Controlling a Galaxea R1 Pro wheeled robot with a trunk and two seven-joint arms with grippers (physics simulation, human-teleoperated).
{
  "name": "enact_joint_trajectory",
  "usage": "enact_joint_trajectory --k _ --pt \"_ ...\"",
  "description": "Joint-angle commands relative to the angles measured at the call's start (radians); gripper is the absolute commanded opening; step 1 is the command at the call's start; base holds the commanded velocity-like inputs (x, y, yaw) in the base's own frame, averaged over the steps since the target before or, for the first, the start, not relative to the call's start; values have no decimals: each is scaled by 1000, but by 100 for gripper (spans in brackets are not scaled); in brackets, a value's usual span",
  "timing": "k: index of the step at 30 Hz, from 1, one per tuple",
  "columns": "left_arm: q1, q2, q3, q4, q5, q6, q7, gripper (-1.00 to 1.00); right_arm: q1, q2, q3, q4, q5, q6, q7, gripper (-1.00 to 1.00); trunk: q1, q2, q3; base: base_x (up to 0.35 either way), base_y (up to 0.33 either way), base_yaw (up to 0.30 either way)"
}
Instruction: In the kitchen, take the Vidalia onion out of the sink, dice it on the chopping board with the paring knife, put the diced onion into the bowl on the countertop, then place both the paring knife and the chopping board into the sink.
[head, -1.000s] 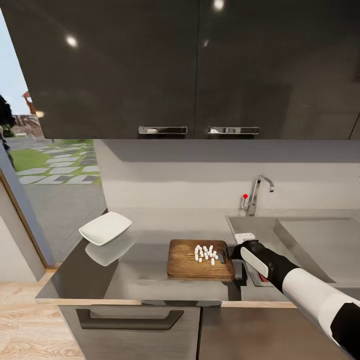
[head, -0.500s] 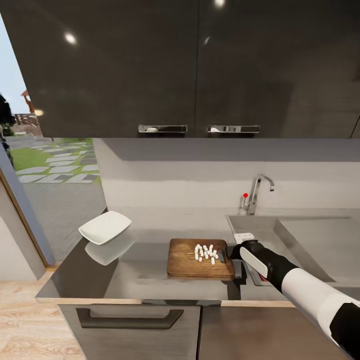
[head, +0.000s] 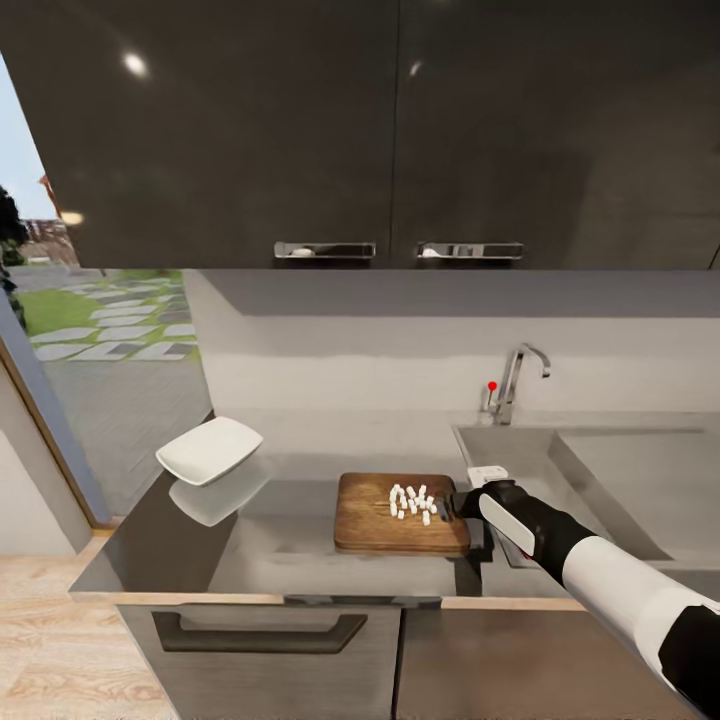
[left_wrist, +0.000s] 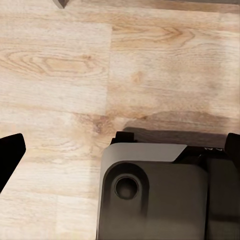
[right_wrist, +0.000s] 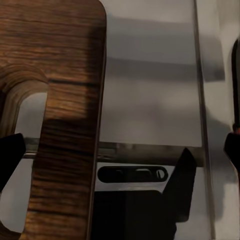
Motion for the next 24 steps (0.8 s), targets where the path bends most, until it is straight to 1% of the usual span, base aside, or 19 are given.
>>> enact_joint_trajectory --k 1,12,24 --pt "-2 0 -4 5 8 -8 1 100 -2 -1 8 -3 -10 1 -9 100 0 -2 -3 0 0 0" --pt "-2 0 -4 5 8 -7 1 100 -2 -1 8 -3 -10 1 -9 100 0 -2 -17 0 0 0" --pt "-2 0 -4 5 8 -7 1 100 -2 -6 8 -2 -8 1 -9 100 0 -2 -19 0 0 0"
